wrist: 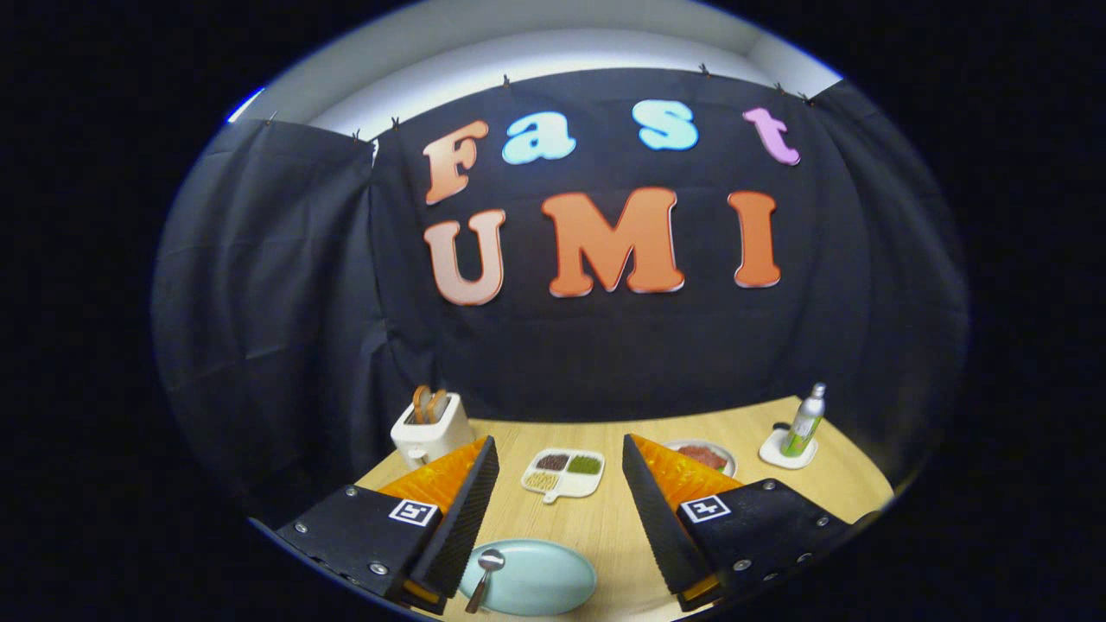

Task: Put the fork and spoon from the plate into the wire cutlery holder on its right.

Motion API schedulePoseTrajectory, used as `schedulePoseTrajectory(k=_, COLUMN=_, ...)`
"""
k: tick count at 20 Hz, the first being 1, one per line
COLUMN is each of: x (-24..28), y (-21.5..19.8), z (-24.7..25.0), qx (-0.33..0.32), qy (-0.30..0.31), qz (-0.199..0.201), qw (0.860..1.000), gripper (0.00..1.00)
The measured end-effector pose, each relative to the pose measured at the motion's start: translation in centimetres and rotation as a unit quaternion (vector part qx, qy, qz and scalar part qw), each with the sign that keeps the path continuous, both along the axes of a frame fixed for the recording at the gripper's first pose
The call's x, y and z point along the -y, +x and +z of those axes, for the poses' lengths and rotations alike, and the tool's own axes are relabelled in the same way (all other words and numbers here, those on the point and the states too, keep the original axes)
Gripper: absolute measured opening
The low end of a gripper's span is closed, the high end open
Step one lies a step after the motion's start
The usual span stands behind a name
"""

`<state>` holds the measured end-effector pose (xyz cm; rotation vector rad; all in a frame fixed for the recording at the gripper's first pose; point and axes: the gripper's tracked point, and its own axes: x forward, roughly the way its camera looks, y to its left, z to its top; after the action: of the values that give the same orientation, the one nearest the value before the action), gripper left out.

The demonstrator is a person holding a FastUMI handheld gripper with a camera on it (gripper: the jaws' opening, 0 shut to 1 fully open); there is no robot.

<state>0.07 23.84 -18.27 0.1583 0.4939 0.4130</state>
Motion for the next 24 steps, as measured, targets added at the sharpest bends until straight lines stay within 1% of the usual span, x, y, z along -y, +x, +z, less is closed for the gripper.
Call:
schedulePoseTrajectory(k=3, x=-3.9, y=-2.6, z=-5.4, qx=-0.092, qy=-0.018, qz=0.041, qw=0.995, gripper=0.87)
schedulePoseTrajectory(k=7, x=-6.8, y=-5.1, z=-10.9, qx=-0.175, qy=-0.057, qz=0.084, qw=0.979, gripper=0.87)
schedulePoseTrajectory(k=9, x=-8.0, y=-6.1, z=-13.6, qx=-0.213, qy=-0.082, qz=0.107, qw=0.968, gripper=0.87)
schedulePoseTrajectory(k=11, x=-8.1, y=-7.7, z=-16.3, qx=-0.256, qy=-0.117, qz=0.118, qw=0.952, gripper=0.88)
schedulePoseTrajectory(k=13, x=-8.8, y=-8.9, z=-18.9, qx=-0.290, qy=-0.136, qz=0.133, qw=0.938, gripper=0.87)
schedulePoseTrajectory(k=16, x=-9.5, y=-11.0, z=-21.3, qx=-0.330, qy=-0.159, qz=0.155, qw=0.917, gripper=0.87)
schedulePoseTrajectory(k=18, x=-9.7, y=-11.9, z=-22.6, qx=-0.355, qy=-0.178, qz=0.165, qw=0.903, gripper=0.84)
schedulePoseTrajectory(k=20, x=-9.8, y=-12.8, z=-23.9, qx=-0.382, qy=-0.192, qz=0.171, qw=0.887, gripper=0.79)
schedulePoseTrajectory(k=21, x=-9.7, y=-13.1, z=-24.4, qx=-0.394, qy=-0.200, qz=0.173, qw=0.880, gripper=0.75)
schedulePoseTrajectory(k=22, x=-9.7, y=-13.3, z=-24.7, qx=-0.403, qy=-0.203, qz=0.172, qw=0.875, gripper=0.71)
schedulePoseTrajectory(k=24, x=-9.7, y=-13.5, z=-25.3, qx=-0.415, qy=-0.214, qz=0.171, qw=0.868, gripper=0.61)
